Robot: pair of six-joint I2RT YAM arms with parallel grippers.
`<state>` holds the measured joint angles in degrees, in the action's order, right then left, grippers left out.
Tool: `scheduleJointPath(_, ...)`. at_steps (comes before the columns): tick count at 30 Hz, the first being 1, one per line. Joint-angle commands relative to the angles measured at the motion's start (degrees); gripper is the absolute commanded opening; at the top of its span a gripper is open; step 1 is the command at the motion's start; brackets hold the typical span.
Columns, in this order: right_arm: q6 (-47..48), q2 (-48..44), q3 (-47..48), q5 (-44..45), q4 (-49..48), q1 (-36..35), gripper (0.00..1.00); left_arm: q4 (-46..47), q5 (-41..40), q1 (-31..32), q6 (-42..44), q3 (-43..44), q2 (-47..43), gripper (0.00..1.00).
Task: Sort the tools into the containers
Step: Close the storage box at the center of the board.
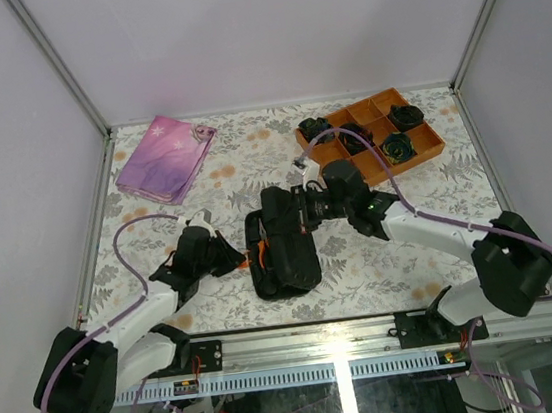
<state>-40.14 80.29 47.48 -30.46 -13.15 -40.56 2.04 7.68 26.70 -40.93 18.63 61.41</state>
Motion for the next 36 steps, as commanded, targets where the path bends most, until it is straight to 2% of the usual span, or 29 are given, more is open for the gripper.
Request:
scheduleJointPath(1, 2.70, 5.35, 4.15, 1.67, 4.98, -2.31, 0.13, -4.91, -5.15, 0.51, -1.22, 0.72, -4.90, 0.01)
scheduleJointPath(6, 4.17, 8.54, 11.03, -2.79, 3.90, -2.86, 0.25, -11.21, -10.12, 0.46, -2.51, 1.06, -11.81, 0.02)
scheduleJointPath(9, 8.38, 7.80, 16.17, -1.77, 7.65, -2.85, 0.36, -13.89, -11.76, 0.47, -2.90, 1.46, -15.27, 0.06)
scheduleJointPath(12, 12.49, 4.99, 16.97, 5.72, 12.88, -2.79, 0.47, -14.95, -12.14, 0.50, -2.95, 1.83, -17.09, 0.17)
scheduleJointPath(17, 11.68, -1.38, 9.11, 20.52, 15.43, -2.73, 0.66, -11.98, -8.07, 0.46, -1.70, 2.27, -16.15, 0.35)
scheduleJointPath(18, 11.09, -2.04, 7.35, 22.00, 15.43, -2.75, 0.71, -11.11, -7.18, 0.46, -1.48, 2.42, -15.67, 0.39)
scheduleJointPath(20, 9.48, -2.53, 4.39, 23.32, 14.87, -2.77, 0.89, -9.97, -6.64, 0.45, -1.54, 2.44, -15.26, 0.50)
scheduleJointPath(22, 7.73, -1.69, 2.26, 22.28, 13.79, -2.72, 0.99, -9.51, -6.92, 0.46, -2.03, 2.33, -15.00, 0.60)
scheduleJointPath(28, 5.36, 5.05, 1.94, 18.36, 12.82, -2.74, 0.99, -6.80, -5.19, 0.48, -3.60, 0.71, -14.52, 0.88)
scheduleJointPath(31, 4.77, 8.08, 2.47, 18.61, 12.79, -2.77, 0.99, -5.64, -4.15, 0.46, -3.81, -0.18, -13.69, 0.94)
scheduleJointPath(36, 4.61, 12.63, 3.43, 16.70, 12.30, -2.77, 1.00, -3.37, -2.92, 0.48, -3.89, -1.56, -12.30, 0.96)
